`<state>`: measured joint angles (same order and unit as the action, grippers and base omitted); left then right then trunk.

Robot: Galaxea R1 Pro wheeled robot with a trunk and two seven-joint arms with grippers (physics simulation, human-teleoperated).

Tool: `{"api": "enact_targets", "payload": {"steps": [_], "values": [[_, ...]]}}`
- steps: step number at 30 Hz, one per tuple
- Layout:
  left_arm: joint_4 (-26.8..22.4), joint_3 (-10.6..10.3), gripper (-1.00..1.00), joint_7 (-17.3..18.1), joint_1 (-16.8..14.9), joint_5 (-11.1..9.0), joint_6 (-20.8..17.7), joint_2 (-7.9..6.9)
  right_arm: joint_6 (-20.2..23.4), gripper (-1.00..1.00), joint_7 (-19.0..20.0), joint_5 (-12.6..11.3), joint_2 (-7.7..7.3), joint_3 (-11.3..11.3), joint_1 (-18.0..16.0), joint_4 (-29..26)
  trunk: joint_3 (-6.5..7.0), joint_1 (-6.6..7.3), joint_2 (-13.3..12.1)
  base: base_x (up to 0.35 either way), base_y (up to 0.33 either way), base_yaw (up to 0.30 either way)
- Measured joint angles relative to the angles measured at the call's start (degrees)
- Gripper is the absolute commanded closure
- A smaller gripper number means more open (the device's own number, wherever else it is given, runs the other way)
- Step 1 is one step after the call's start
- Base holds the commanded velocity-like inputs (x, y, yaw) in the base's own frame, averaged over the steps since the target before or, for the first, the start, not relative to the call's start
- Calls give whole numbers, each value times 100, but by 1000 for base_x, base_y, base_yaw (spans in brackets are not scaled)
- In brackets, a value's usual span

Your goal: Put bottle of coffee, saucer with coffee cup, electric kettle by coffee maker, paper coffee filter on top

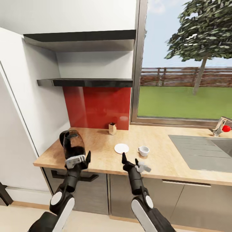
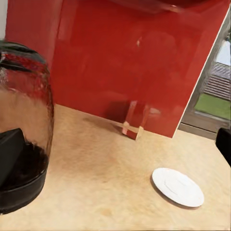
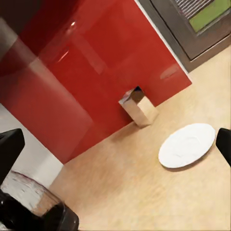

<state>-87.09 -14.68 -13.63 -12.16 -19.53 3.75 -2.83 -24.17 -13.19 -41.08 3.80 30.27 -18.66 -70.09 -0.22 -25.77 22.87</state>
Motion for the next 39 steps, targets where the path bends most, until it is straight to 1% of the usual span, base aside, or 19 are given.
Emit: {"api": "enact_targets", "payload": {"steps": [1, 2, 5, 8, 9, 10, 13, 15, 18, 20, 23, 24, 25, 26, 28, 30, 32, 36, 39], "values": [[-28, 83, -100, 13, -238, -36, -593, 18, 739, -100, -40, 21, -16, -286, -250, -205, 1, 0, 0, 0, 0, 0], [-38, 107, -100, 17, -357, -42, -878, 33, 1114, -100, -50, 29, -28, -448, -384, -340, 0, 0, 0, 0, 0, 0], [-51, 137, -100, 29, -625, -95, -1504, 61, 2181, -100, -56, 238, -53, -891, -709, -793, 0, 1, 1, 0, 0, 0], [-54, 145, -100, 37, -905, -339, -1979, 75, 3222, -100, -58, 687, -61, -1128, -1044, -1265, 0, 1, 1, 0, 0, 0], [-54, 145, -100, 40, -1058, -559, -2244, 75, 3715, -100, -58, 841, -62, -1174, -1198, -1452, 0, 1, 0, 0, 0, 0], [-55, 145, -100, 37, -1167, -735, -2450, 73, 4036, -100, -57, 905, -62, -1194, -1317, -1535, 0, 1, 1, 0, 0, 0], [-47, 149, -100, 3, -1652, -1442, -3376, 56, 5227, -100, -56, 1004, -57, -1225, -1875, -1613, 1, 1, 0, 0, 0, 0], [-34, 155, -100, -9, -1932, -1722, -3783, 48, 5765, -100, -62, 1020, -52, -1228, -2231, -1523, 0, 1, 0, 0, 0, 0], [47, 205, -100, -12, -2406, -2032, -4348, 51, 6417, -100, -62, 1018, -44, -1230, -2955, -1070, 0, 0, 0, 0, 0, 0], [185, 245, -100, -13, -2702, -2196, -4710, 58, 6709, -100, -59, 1002, -40, -1230, -3368, -703, 0, 1, 0, 0, 0, 0], [465, 278, -100, -5, -3134, -2372, -5027, 54, 6864, -100, -57, 987, -36, -1247, -3632, -419, 0, 1, 0, 0, 0, 0], [763, 337, -100, 22, -3415, -2596, -5149, 30, 6910, -100, -54, 983, -29, -1321, -3709, -334, 0, 0, -1, 0, 0, 0], [847, 358, -100, 29, -3477, -2688, -5175, 22, 6916, -100, -52, 977, -27, -1346, -3722, -320, -1, 1, 0, 0, 0, 0], [1047, 411, -100, 56, -3574, -2976, -5246, -3, 6930, -100, -46, 975, -23, -1400, -3743, -310, -1, 1, 0, 0, 0, 0], [1292, 449, -100, 113, -3640, -3407, -5433, -37, 6936, -100, -37, 970, -21, -1426, -3756, -314, -1, 1, 0, 0, 0, 0], [1463, 465, -100, 148, -3658, -3686, -5652, -98, 6939, -100, -33, 969, -20, -1435, -3761, -311, -1, 1, 0, 0, 0, 0], [1516, 472, -100, 162, -3641, -3808, -5761, -192, 6940, -100, -31, 966, -20, -1439, -3764, -309, -1, 1, 1, 0, 0, 0], [1521, 476, -100, 138, -3588, -3872, -5808, -389, 6946, -100, -38, 975, -25, -1453, -3758, -281, -1, 1, 0, 12, 0, 0], [1552, 470, -100, 116, -3575, -3877, -5786, -423, 6949, -100, -39, 977, -28, -1458, -3748, -241, -1, 3, 2, 196, 0, 0]]}}
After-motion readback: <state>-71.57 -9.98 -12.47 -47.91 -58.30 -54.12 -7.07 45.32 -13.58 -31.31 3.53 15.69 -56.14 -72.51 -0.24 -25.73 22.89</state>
